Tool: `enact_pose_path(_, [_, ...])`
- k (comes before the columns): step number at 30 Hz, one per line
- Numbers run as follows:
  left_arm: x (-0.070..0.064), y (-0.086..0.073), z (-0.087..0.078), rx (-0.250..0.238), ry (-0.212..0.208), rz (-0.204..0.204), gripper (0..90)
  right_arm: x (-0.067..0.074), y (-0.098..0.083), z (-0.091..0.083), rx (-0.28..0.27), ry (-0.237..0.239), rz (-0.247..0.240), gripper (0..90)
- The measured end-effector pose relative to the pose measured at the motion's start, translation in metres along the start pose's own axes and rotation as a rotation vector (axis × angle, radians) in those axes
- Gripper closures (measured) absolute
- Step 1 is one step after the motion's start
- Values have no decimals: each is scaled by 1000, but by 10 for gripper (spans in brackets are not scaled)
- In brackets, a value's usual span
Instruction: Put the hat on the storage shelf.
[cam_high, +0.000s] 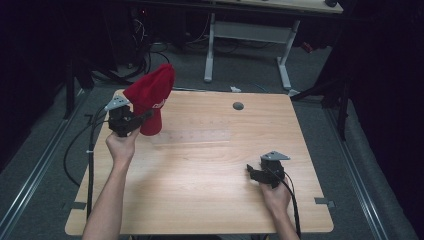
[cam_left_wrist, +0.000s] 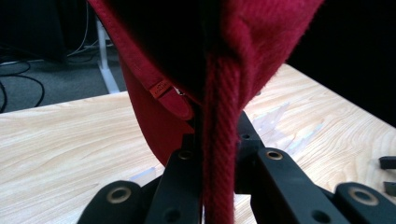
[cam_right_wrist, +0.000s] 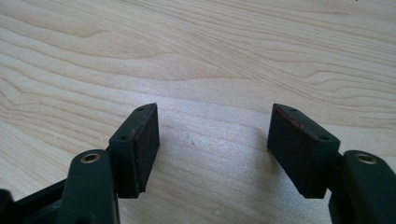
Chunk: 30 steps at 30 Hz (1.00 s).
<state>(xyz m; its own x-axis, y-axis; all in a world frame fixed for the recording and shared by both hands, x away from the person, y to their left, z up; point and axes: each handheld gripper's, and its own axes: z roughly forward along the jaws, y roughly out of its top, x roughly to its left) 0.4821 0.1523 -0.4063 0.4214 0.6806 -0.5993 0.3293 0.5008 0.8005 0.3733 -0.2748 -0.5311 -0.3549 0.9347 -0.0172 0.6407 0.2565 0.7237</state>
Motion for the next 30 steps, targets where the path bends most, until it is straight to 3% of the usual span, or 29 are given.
enact_pose_path(14, [6,-17,11,18,38,61,843,0,0,0,0,1,-2,340])
enact_pose_path(30, [13,-26,4,36,68,38,838,1,0,0,0,3,-2,338])
